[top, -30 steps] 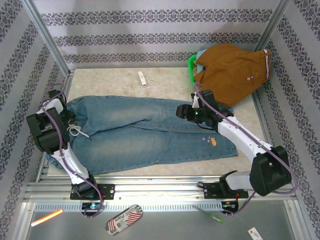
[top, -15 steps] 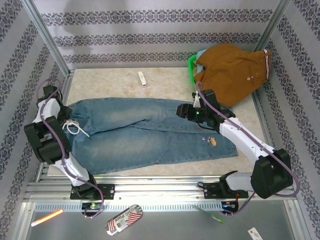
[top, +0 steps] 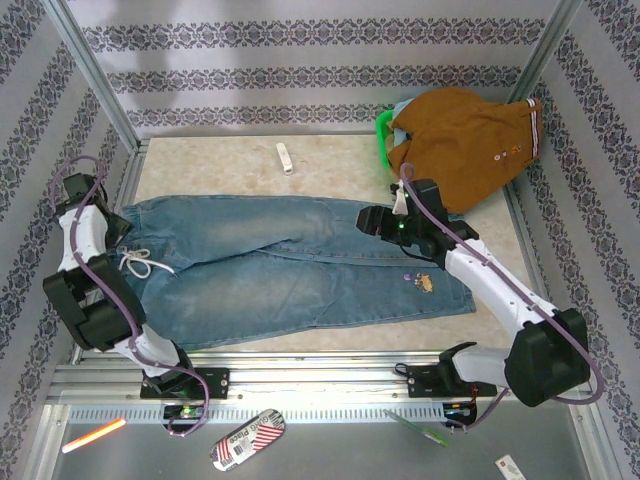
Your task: Fold and stack the trousers
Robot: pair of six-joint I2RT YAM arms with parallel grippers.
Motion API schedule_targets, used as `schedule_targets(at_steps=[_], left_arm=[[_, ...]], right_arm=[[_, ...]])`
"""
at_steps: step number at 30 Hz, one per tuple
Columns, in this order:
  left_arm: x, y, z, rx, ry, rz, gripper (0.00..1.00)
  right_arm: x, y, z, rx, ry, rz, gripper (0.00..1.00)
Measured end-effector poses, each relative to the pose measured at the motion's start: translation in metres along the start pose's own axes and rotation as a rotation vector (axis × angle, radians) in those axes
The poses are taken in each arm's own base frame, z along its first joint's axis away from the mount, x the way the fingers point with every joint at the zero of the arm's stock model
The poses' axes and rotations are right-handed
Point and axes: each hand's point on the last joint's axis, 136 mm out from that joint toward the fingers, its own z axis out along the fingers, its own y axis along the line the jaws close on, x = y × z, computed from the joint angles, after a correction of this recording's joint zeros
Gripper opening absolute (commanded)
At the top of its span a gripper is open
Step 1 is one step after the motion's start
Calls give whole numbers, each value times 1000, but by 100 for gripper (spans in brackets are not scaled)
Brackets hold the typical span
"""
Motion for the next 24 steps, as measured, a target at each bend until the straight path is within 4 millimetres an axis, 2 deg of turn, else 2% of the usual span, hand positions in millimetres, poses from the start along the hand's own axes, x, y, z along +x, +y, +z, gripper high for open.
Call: schedule_targets(at_steps=[2,4,7,9,11,16,19,21,24], left_arm=[[6,-24,-19,54,-32,64,88],[23,-67,-42,133,-65,181,90],[66,-130,-66,265,-71,348,88],[98,-158,-68,337,-36,419,86],[118,-172,-52,352,5,441,84],[147,-179,27,261,132,431,84],[161,-181,65,206,197,434,84],[160,-186,75,187,207,429,84],[145,-212,74,242,183,397,84]], right_arm=[[1,-12,9,32,17,15,64],[6,-28,25,78,59,40,64],[20,-50,51,140,137,72,63],[27,-61,66,170,178,89,62],[31,-69,80,194,212,103,61],[24,-76,106,218,243,117,59],[13,-78,118,224,241,124,59],[7,-80,125,229,242,131,59],[1,-88,132,247,250,151,60]])
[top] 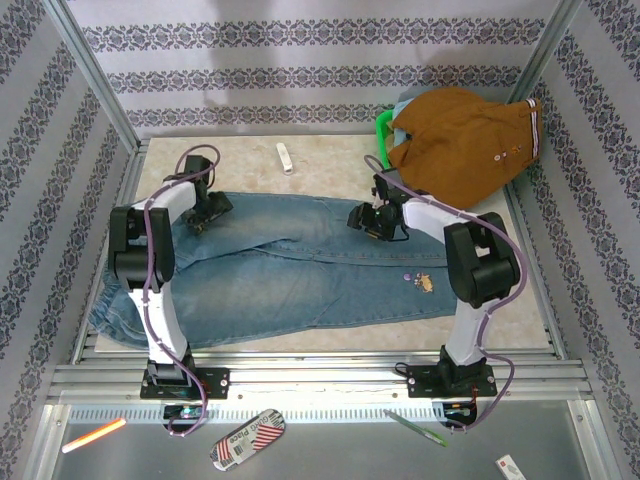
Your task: Fold and stack the trousers
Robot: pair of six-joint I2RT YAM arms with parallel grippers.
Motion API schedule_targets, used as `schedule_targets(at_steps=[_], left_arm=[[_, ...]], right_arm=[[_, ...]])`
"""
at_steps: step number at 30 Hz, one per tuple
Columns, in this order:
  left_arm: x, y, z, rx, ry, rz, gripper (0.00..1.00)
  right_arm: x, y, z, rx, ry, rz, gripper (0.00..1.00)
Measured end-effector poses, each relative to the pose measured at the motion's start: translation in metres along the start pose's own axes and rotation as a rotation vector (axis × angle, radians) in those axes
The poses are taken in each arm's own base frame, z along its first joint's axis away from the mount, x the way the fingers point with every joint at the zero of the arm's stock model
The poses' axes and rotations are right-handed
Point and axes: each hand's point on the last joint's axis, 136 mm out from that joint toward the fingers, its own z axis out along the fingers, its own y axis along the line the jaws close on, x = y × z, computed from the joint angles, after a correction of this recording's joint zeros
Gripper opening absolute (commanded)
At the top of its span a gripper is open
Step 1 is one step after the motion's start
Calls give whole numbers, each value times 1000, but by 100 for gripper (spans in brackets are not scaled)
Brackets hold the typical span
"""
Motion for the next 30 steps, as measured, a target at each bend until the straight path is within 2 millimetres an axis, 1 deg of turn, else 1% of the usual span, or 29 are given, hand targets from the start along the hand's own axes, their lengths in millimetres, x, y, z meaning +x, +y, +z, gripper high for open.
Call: schedule_targets(at_steps=[1,3,5,7,10,12,15,17,18,19,21,22,23,24,25,26,27,28,29,30], left_arm=[[-6,-4,4,15,-4,-9,84],[-15,-7,10,21,-3,-26,84],[-27,-13,12,51,-9,-43,84],[-38,-18,16,70,-13,-55,85],[-56,-28,20,112,-22,-64,86],[-62,-31,20,141,-20,-69,88],[-60,-34,16,191,-17,-71,91],[-44,-28,6,217,-20,-72,96],[-33,-25,-2,229,-16,-73,96],[-20,-20,-15,244,-20,-72,96],[3,-16,-43,286,-46,-66,97],[15,-16,-59,317,-69,-58,97],[27,-19,-73,348,-86,-43,97],[39,-24,-86,384,-102,-23,96],[55,-32,-95,421,-113,5,96],[73,-39,-100,452,-108,37,96],[93,-47,-102,477,-94,76,96],[116,-52,-99,490,-66,112,96],[142,-57,-94,498,-28,154,96],[168,-59,-89,498,13,195,96]], right_arm=[[-3,-3,2,7,4,9,60],[-7,-9,6,20,13,27,61],[-15,-13,9,29,15,43,61],[-22,-13,11,30,18,49,61],[-38,-12,11,27,1,53,60],[-46,-12,8,28,-6,53,60],[-53,-12,1,28,-21,48,60],[-51,-14,-12,41,-39,47,61],[-47,-15,-21,47,-51,44,62],[-40,-16,-35,54,-64,44,63],[-26,-19,-70,63,-110,42,64],[-19,-21,-90,59,-144,43,64],[-12,-26,-109,52,-177,53,64],[-6,-34,-124,52,-206,70,64],[1,-47,-139,51,-238,107,64],[9,-65,-149,62,-260,156,65],[17,-82,-152,76,-267,201,64],[29,-104,-153,99,-265,267,64],[43,-123,-151,124,-249,327,64],[58,-136,-147,145,-222,370,64]])
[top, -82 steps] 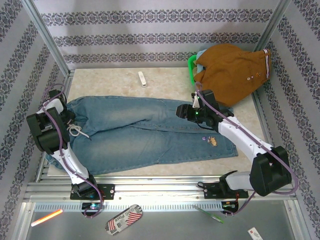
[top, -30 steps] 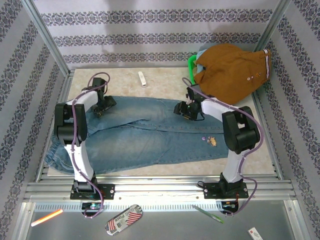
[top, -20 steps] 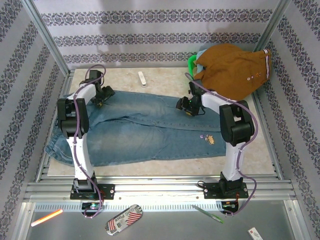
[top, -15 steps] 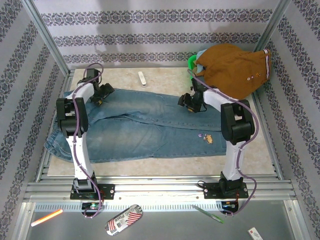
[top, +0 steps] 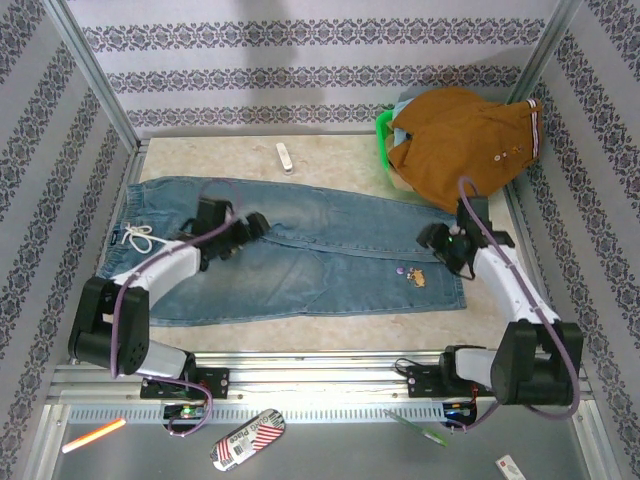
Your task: Fold and stack the trousers
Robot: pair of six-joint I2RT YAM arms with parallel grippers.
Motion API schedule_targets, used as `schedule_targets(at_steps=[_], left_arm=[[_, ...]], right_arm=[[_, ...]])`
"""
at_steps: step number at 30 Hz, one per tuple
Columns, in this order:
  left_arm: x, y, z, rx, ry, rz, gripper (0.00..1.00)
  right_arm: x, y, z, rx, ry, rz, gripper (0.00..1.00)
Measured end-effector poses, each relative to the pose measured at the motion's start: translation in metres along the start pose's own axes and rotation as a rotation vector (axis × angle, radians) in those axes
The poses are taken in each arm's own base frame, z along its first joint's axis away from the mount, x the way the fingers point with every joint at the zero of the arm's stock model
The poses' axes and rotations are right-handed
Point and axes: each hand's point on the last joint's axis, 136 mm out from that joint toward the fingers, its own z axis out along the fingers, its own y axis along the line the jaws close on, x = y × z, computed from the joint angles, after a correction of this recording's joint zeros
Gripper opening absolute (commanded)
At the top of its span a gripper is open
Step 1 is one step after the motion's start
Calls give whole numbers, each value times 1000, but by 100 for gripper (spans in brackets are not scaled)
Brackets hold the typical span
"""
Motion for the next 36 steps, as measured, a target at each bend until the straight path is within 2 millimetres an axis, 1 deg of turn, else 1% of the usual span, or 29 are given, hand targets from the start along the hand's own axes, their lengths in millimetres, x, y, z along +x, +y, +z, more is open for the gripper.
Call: schedule_targets(at_steps=[1,2,4,5,8,9,10,14,17,18,20,21,22,23,25,26,28,29,32,34,36], left_arm=[[28,-1,7,-5,55,30,96],[57,0,11,-9,114,60,96],[93,2,12,-18,171,111,95],[97,-3,8,-3,160,127,95],[102,-8,-8,16,116,156,94],[103,-8,-12,18,101,162,93],[102,-7,-19,17,82,167,93],[95,2,-43,-5,13,170,93],[95,11,-54,-19,-18,171,93],[95,15,-56,-31,-21,171,94],[96,22,-59,-57,-23,171,94],[96,23,-59,-63,-26,172,94],[95,25,-60,-71,-30,173,95],[95,26,-61,-79,-32,176,95],[94,27,-62,-90,-33,185,95],[92,26,-64,-93,-37,188,95],[88,23,-66,-94,-49,195,95],[85,20,-68,-90,-58,199,95],[79,13,-73,-82,-82,214,96],[75,10,-76,-80,-95,221,96],[72,7,-79,-79,-103,235,96]], right_arm=[[15,-16,3,32,34,32,65],[29,-25,4,52,65,49,65],[49,-36,2,69,97,74,64],[56,-39,0,68,104,90,67],[71,-49,-3,74,113,137,67],[76,-52,-4,79,118,150,72],[82,-56,-4,86,126,169,74],[105,-60,-4,95,155,183,74],[115,-63,1,120,165,192,73],[116,-65,3,132,166,202,71],[113,-71,10,168,155,226,56],[111,-73,13,185,146,244,49],[108,-76,15,202,137,257,40],[104,-79,18,220,123,266,33],[97,-84,20,238,96,277,22],[93,-86,20,240,83,283,13],[85,-86,19,237,61,288,2],[81,-85,18,232,52,286,0],[70,-76,11,203,23,258,0],[62,-66,1,161,-10,235,0],[53,-53,-15,106,-58,217,0]])
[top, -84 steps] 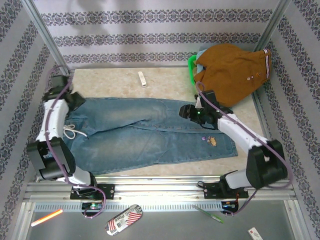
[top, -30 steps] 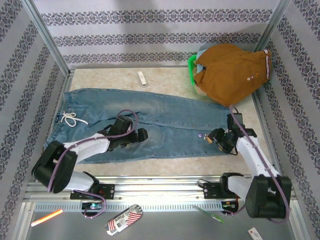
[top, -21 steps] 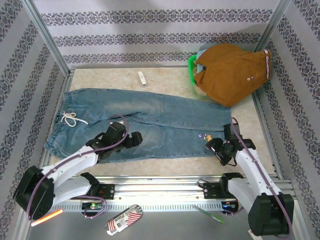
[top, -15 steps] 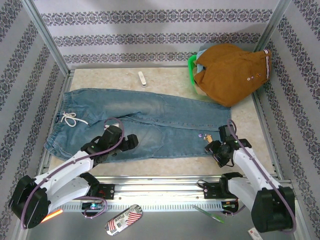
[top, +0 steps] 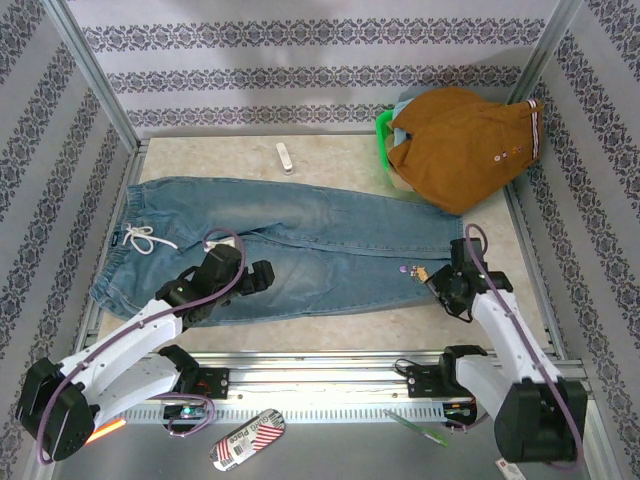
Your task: Fold and stack the trousers
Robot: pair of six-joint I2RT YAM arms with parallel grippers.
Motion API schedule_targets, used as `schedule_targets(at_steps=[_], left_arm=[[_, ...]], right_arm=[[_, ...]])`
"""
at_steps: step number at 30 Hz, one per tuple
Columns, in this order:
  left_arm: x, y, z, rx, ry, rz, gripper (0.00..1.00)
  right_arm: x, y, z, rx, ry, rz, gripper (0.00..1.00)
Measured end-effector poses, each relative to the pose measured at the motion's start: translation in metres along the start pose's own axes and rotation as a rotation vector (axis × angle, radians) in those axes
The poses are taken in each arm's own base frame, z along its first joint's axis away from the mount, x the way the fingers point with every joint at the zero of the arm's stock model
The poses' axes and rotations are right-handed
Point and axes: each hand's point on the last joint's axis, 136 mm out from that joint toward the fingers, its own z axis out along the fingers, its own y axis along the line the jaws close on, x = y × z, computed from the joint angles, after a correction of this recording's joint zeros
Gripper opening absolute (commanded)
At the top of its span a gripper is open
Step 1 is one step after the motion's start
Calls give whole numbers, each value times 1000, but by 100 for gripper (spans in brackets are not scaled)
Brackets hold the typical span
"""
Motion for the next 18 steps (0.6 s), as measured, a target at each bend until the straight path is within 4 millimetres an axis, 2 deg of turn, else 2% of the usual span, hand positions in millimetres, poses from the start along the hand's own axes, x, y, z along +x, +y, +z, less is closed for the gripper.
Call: schedule_targets(at_steps=[8,15,18], left_arm=[[-19,-9,-12,6,-41,27,96],[-52,-24,-29,34,-110,27,96],[-60,-25,-33,35,-128,26,96]], right_arm=[[-24,66,-92,-239,-135,-90,0],[-36,149,-151,-370,-163,-248,0],[-47,181,-171,-414,-192,-300,0]])
